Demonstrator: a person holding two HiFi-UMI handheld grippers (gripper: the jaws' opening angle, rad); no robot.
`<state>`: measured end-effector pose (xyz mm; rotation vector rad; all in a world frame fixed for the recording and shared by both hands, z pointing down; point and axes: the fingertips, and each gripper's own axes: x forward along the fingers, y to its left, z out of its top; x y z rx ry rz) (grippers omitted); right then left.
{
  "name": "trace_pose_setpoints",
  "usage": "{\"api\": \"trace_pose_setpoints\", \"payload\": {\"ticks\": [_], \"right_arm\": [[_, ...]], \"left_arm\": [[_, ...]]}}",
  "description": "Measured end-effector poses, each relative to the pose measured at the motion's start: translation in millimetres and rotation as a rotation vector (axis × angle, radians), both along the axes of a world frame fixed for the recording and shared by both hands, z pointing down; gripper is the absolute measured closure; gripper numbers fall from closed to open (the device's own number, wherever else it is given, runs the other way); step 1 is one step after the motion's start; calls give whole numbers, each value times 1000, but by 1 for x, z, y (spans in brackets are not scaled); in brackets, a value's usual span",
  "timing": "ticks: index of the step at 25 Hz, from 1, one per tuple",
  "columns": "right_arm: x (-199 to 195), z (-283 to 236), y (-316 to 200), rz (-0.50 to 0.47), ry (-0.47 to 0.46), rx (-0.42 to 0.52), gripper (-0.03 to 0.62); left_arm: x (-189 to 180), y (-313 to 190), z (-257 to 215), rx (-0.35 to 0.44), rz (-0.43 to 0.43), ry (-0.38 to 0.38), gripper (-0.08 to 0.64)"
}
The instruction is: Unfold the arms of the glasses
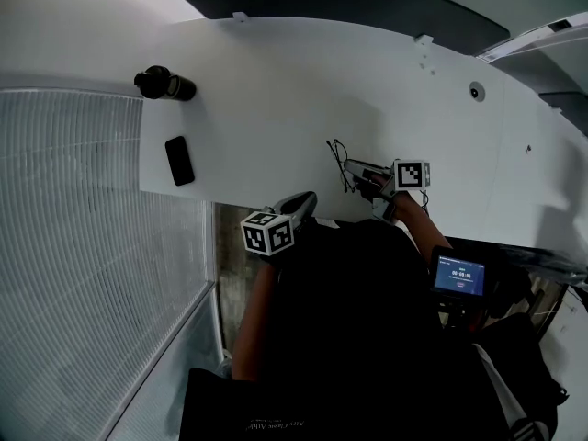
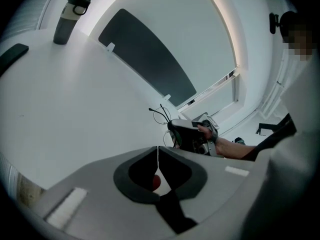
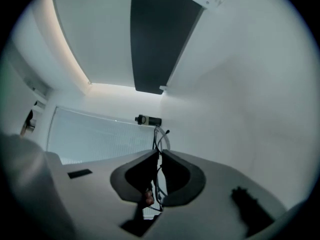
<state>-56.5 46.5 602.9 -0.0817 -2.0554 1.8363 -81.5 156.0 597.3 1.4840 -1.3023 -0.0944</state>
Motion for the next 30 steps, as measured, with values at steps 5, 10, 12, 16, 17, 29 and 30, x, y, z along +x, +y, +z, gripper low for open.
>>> {"api": "trace_pose_setpoints", "payload": {"ticks": [5,10,12,16,17,29,30], "right_arm": [[-4,-44,-4,-5,-58,165,560],[3,-83,-25,142,-83,153,560],[10,-96,-37,220,-98,117,560],[30,-104,-58,340,-80,69,560],[34,-104,-61,359,-66,52,560],[40,-114,-62,381,-100,-60,560],[38,-114,-60,377,-105,-66,560]], "left_arm": [[-10,-31,-42,124,-4,-60,548],[-8,-67,-94,292,32,-160,548],[3,-72,-109,380,103,-269,543],[38,-69,-112,494,335,-603,501],[44,-69,-109,497,380,-679,492],[70,-79,-88,473,455,-814,449],[70,-79,-90,474,456,-812,449]]}}
